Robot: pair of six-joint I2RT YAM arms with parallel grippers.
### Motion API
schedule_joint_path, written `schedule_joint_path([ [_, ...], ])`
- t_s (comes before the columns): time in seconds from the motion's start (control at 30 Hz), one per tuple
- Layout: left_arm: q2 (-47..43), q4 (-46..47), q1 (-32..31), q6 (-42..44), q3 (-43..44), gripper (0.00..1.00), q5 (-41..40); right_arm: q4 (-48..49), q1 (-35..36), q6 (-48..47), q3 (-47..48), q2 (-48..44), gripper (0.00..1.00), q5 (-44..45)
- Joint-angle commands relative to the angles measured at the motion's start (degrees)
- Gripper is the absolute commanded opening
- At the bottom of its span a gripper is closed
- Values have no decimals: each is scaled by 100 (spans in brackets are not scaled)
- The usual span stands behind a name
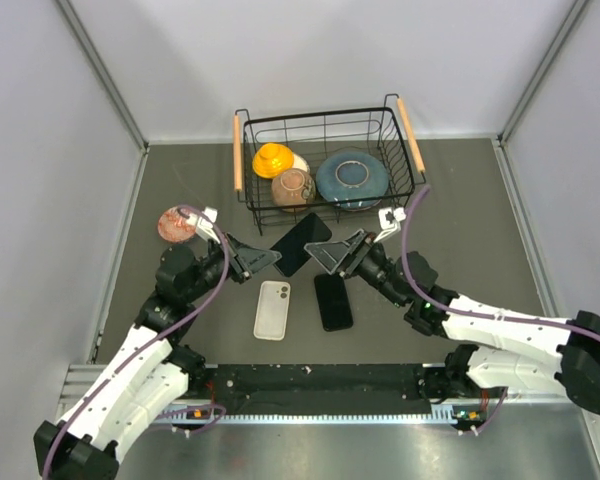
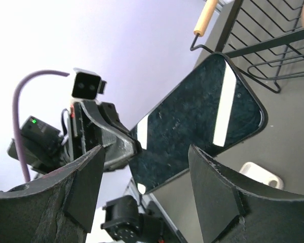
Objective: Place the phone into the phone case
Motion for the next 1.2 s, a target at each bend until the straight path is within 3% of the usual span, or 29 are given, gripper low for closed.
schedule_joint_path([
  [0.0,-190,1142,17,-611,-158,0,-20,1083,79,497,-18,263,66,155],
  [0.2,-348,996,17,-535,-239,0,-273,900,79,761,-45,203,64,304],
  [0.3,-436,626,17,-254,-116,0,-537,225,79,919,-54,-17,60,602],
  [0.37,-436,528,17,-156,-54,0,-582,-817,79,902,182,-123,62,743],
  [0.43,-428,554,17,-138,-63,0,-591,-1017,79,867,210,-123,63,814],
  [0.87,-532,967,17,-735,-282,0,-99,599,79,1210,122,597,58,393],
  [1.07,-647,1152,17,-1034,-616,0,-38,1197,79,1095,105,799,35,533],
  [1.17,-621,1310,17,-1114,-730,2,42,1443,79,1034,35,817,16,638],
])
